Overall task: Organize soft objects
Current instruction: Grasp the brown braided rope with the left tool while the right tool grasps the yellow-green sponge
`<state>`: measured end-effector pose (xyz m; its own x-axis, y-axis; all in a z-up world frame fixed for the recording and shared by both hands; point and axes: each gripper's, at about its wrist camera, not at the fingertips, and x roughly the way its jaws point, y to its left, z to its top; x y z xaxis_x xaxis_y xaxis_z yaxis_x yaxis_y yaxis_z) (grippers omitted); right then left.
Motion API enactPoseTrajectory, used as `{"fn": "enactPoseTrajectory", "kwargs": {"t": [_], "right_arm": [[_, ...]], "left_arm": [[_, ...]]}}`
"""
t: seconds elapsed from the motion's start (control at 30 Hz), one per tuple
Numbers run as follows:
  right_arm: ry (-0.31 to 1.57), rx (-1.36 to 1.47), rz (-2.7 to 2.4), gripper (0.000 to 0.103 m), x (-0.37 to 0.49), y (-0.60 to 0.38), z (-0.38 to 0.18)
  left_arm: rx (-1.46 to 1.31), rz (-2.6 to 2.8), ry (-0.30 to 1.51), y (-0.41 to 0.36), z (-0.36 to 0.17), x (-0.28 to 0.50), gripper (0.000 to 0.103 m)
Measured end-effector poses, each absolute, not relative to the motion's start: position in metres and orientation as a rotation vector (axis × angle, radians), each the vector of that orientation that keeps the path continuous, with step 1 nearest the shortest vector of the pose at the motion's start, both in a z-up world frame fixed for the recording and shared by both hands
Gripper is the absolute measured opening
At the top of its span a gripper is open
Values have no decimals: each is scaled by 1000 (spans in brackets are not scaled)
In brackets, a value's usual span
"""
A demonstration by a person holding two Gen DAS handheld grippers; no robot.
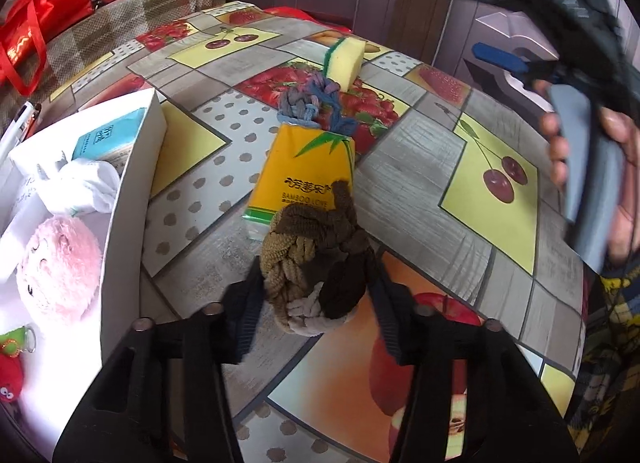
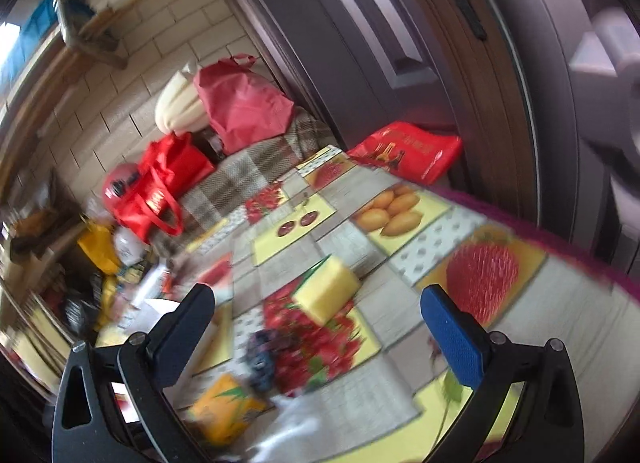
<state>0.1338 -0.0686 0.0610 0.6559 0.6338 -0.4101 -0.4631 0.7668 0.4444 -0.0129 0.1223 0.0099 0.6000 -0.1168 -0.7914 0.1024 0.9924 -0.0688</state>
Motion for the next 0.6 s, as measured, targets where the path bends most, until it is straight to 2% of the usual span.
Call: {"fn": "enactPoseTrajectory", "kwargs": {"t": [0.03,0.13,0.3,0.47,0.57,0.6], "right_arm": [[572,269,622,103,140,-62,60],[627,199,588,103,165,-44,49],[781,224,606,103,191,-17,32],[800,98,600,103,190,23,28],[834,45,563,88,197,39,18],[859,39,560,73,200,42,13]], "left_arm": [[-20,-121,915,123,10,-12,37],[-40,-105,891,127,15,-13,34],[-73,-98,840,133,26,-17,34],[-72,-91,833,133,27,-16,33],[-80,-92,820,135,30,-17,34],[-84,-92,815,136,30,-18,34]]}}
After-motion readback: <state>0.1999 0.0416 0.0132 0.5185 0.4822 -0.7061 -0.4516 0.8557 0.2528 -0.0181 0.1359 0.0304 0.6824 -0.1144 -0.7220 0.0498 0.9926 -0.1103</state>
